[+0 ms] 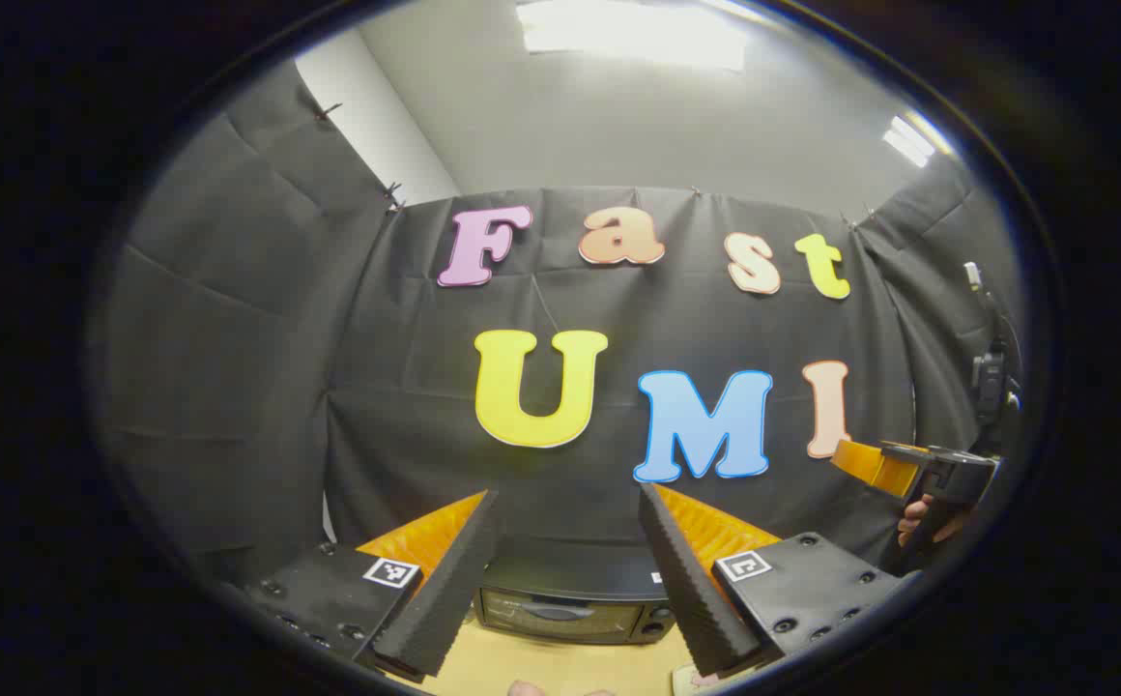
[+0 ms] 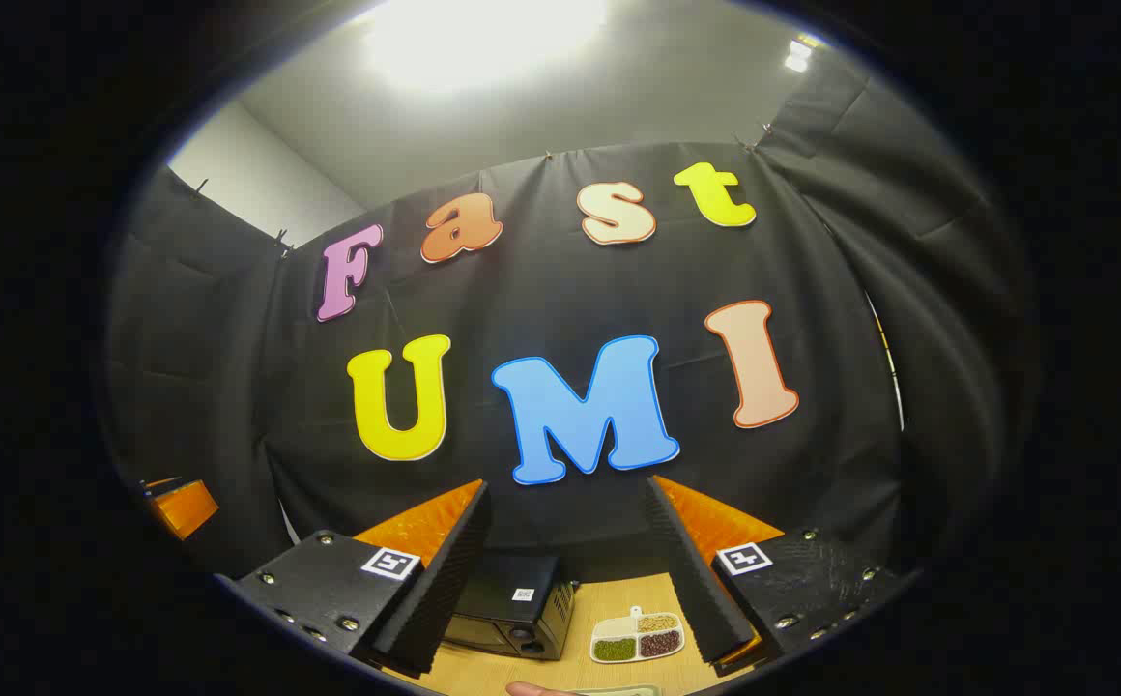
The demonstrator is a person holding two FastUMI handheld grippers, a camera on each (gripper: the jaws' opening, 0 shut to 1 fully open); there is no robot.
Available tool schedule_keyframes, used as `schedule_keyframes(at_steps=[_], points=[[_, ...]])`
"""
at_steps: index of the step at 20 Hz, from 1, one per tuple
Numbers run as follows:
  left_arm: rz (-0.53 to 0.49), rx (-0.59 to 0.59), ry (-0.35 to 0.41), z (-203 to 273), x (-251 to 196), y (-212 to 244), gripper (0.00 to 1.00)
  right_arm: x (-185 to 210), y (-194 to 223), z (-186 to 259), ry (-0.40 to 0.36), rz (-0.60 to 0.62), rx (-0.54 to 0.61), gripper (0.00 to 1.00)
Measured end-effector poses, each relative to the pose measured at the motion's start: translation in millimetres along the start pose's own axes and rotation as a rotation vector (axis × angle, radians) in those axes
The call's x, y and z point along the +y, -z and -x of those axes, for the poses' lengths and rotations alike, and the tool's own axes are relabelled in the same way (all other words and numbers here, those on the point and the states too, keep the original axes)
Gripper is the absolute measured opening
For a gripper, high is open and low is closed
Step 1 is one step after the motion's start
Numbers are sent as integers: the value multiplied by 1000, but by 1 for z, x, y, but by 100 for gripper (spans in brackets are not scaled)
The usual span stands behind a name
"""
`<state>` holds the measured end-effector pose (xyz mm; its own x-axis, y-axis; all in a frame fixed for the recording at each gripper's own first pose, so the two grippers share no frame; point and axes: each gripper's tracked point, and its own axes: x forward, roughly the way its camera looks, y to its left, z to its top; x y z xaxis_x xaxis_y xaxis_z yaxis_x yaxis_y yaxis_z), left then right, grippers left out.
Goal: Open the electric oven with the left hand, put the food in, and close the electric oven.
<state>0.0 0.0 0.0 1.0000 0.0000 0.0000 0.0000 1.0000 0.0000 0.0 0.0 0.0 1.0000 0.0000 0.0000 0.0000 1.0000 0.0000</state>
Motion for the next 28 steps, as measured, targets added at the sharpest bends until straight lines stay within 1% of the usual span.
schedule_keyframes(at_steps=[1,2,3,5,7,8,9,10,11,15,16,17,18,20,21,23,26,27,28], points=[[2,-3,4,0,-1,-2,96,0,0,1,1,4,3,96],[6,-8,10,2,-2,-3,96,-2,1,3,7,7,6,96],[11,-12,14,1,-3,-5,91,-3,1,5,14,11,8,96],[15,-13,22,-1,-2,-4,100,-4,-1,10,23,22,8,96],[21,-2,30,-5,-3,1,100,-6,-2,18,32,32,4,96],[23,3,33,-7,-2,4,92,-7,-3,22,36,37,1,96],[25,9,39,-10,-2,7,100,-7,-4,25,41,39,0,96],[24,14,47,-14,-1,9,100,-7,-4,28,44,38,0,96],[20,17,58,-17,-2,11,96,-7,-5,30,46,41,-2,96],[13,27,115,-34,-7,15,96,-7,-4,35,74,56,2,96],[19,35,134,-39,-10,16,91,-9,-3,37,87,58,6,96],[19,44,150,-45,-11,19,100,-9,-4,38,97,57,7,96],[16,51,166,-51,-12,24,100,-10,-4,40,112,54,4,96],[20,87,202,-62,-16,42,96,-10,0,43,137,50,15,96],[29,114,218,-69,-18,55,100,-10,3,45,149,51,22,96],[34,156,207,-87,-12,79,100,-13,5,50,180,68,34,96],[22,254,242,-114,-12,127,100,-19,8,58,238,86,47,96],[10,283,248,-124,-9,146,96,-21,11,60,259,88,52,96],[2,315,257,-133,-7,166,96,-24,14,64,284,88,59,96]])
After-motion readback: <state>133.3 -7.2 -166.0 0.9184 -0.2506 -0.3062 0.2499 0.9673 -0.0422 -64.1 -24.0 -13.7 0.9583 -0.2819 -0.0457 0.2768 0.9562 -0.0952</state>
